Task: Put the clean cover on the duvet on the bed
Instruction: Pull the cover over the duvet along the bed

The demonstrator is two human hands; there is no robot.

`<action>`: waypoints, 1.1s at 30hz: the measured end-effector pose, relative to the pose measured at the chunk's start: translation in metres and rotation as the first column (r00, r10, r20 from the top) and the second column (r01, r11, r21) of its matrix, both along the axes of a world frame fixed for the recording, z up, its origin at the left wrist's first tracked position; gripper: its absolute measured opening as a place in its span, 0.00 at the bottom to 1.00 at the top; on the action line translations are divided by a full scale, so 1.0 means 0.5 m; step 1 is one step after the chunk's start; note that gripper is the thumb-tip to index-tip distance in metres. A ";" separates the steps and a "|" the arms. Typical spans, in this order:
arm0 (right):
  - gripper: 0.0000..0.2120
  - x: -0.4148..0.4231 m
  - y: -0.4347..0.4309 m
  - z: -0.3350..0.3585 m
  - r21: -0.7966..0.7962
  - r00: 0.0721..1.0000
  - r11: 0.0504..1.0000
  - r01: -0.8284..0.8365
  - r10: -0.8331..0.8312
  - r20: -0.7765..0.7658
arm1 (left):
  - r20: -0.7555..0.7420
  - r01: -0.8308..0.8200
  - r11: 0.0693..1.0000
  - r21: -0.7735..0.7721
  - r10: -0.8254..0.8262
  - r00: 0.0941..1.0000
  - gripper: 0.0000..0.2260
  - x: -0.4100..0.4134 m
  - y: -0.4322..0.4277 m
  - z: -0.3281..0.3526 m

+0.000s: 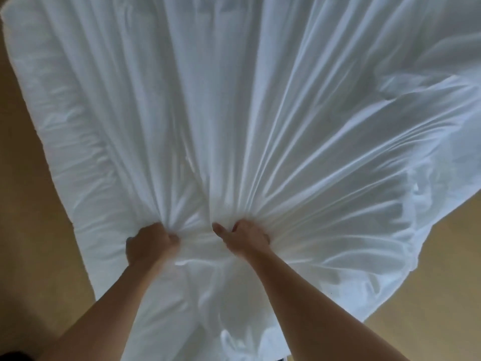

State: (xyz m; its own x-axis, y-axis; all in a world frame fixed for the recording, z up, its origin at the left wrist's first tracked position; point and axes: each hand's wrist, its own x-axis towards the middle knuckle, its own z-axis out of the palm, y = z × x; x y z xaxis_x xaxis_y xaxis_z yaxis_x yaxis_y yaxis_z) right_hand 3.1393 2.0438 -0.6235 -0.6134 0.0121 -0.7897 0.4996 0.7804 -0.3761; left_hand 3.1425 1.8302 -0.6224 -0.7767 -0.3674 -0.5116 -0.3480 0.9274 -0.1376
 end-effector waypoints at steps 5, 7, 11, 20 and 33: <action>0.57 0.031 -0.059 -0.045 0.146 0.997 0.989 0.029 -0.017 -0.080 | 0.155 -0.061 0.969 0.240 0.024 0.988 0.12 0.026 -0.028 -0.018; 0.53 0.032 -0.058 -0.063 0.158 0.988 0.987 0.030 -0.005 -0.156 | 0.152 -0.068 0.952 0.298 0.022 0.988 0.16 0.029 -0.018 -0.034; 0.48 0.037 -0.051 -0.093 0.150 0.970 0.988 0.034 0.003 -0.242 | 0.143 0.015 0.958 0.287 -0.058 0.988 0.38 0.058 -0.005 -0.070; 0.39 0.068 -0.088 -0.087 0.270 0.925 0.955 0.120 -0.009 -0.379 | 0.154 0.047 0.892 0.450 -0.129 0.980 0.55 0.039 -0.025 -0.056; 0.46 0.021 -0.121 -0.104 0.364 0.962 0.916 0.171 -0.074 -0.264 | -0.323 0.935 0.330 -0.133 -0.906 0.274 0.30 -0.165 0.005 0.015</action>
